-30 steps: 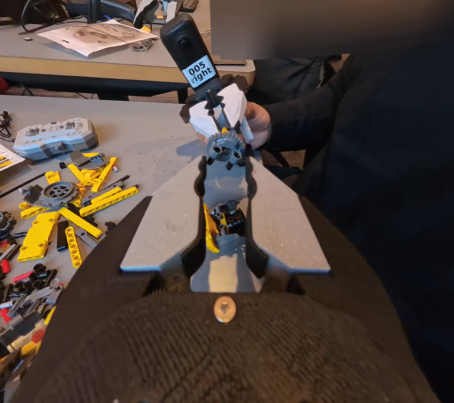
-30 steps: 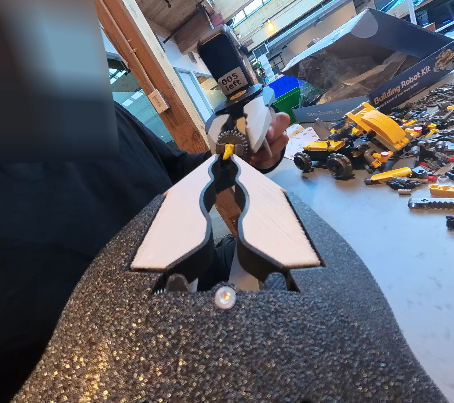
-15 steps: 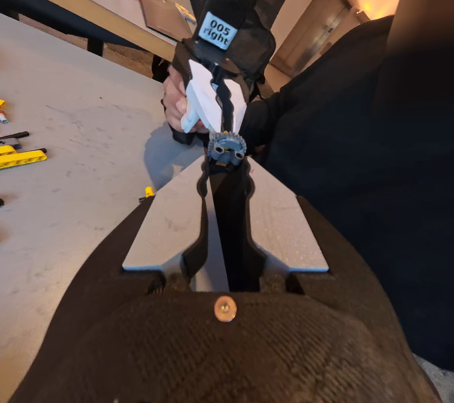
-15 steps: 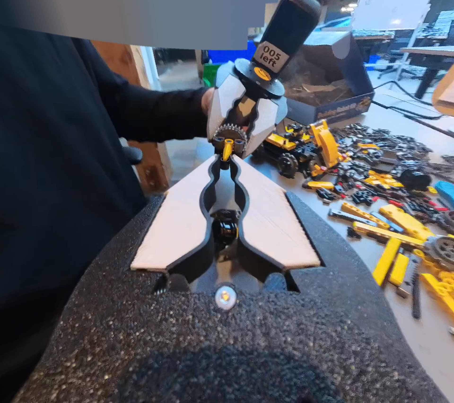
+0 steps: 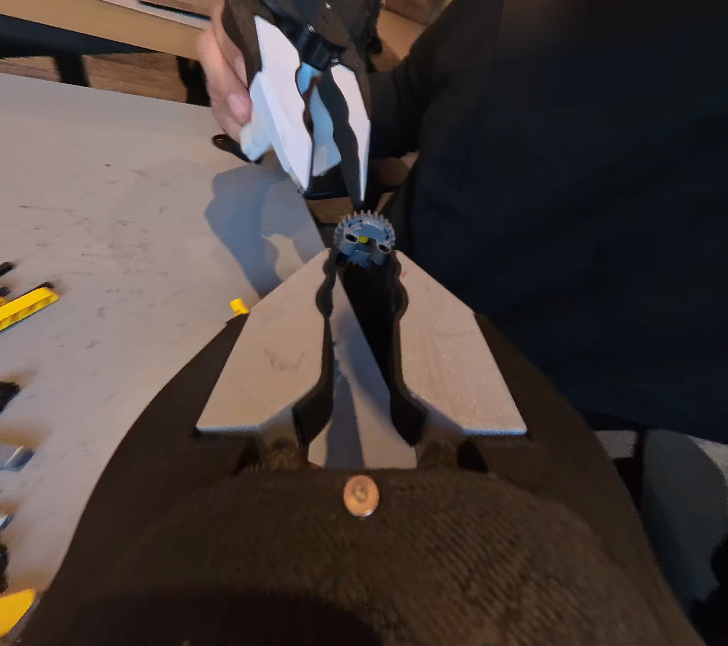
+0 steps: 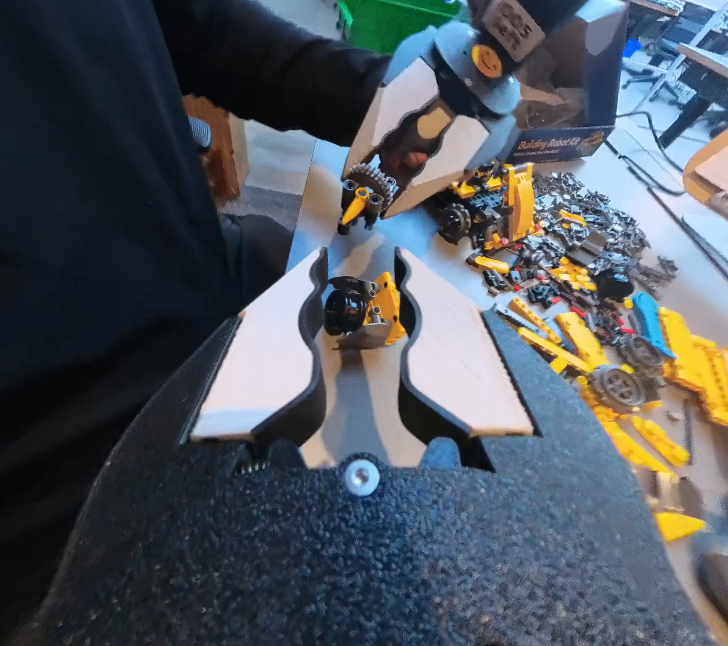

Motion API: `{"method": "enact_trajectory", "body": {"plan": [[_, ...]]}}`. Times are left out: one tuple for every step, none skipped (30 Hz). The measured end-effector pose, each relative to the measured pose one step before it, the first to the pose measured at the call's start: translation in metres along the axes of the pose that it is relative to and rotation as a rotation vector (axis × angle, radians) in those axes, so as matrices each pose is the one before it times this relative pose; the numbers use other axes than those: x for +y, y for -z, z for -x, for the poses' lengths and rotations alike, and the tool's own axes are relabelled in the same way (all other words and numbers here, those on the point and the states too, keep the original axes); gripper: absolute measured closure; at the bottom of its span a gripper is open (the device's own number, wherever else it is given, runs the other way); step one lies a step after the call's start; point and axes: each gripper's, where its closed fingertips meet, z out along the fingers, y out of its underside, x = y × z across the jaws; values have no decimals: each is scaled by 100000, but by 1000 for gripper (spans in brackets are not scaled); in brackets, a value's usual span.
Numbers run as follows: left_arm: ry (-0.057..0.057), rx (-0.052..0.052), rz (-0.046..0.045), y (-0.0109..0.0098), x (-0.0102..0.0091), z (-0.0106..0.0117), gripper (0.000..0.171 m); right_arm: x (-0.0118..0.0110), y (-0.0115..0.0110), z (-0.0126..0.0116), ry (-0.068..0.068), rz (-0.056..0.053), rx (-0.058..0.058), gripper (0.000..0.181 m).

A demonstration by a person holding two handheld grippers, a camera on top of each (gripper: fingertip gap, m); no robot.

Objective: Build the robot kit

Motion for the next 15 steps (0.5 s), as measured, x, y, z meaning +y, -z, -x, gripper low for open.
{"method": "enact_trajectory", "body": {"plan": [[1512, 4907, 194, -149, -29, -373, 147, -315, 80, 150, 4882, 2522, -678, 146], [565, 4267, 998, -217, 91, -321, 148, -354, -9, 232, 5693, 2756, -1125, 144], [79, 3419, 1823, -287, 167, -237, 147, -422, -84, 301, 5757, 2670, -1859, 142], [172, 2680, 2171, -327, 162, -145, 147, -500, -159, 335, 5394, 2232, -2321, 140], [189, 1315, 1993, -323, 78, 43, 147, -529, -220, 338, 4838, 1696, -2646, 139], [306, 1292, 2025, -317, 54, 33, 147, -457, -287, 245, 4428, 1786, -2261, 139], [103, 1611, 1873, -292, 20, -59, 147, -337, -301, 85, 4381, 2175, -1237, 139], [-251, 1152, 1413, -241, -29, -46, 147, -233, -295, 172, 4380, 2301, -1563, 139], [-186, 727, 1039, -196, -83, -13, 147, -65, -290, 267, 4101, 2744, -1903, 139], [-85, 1162, 803, -156, -73, -129, 147, 106, -274, 143, 3730, 3346, -857, 138], [-71, 696, 754, -117, -48, -98, 147, 164, -226, 95, 3203, 3116, -322, 137], [-12, 347, 658, -90, -27, -53, 147, 98, -160, 134, 2383, 2099, -415, 138], [65, 527, 525, -68, 9, -97, 147, -12, -106, 162, 1396, 894, -652, 140], [65, 348, 500, -67, 24, -60, 147, -81, -59, 224, 760, 192, -1073, 144], [410, 519, 118, -53, -20, -55, 147, -67, -32, 206, 717, 108, -867, 147]]}}
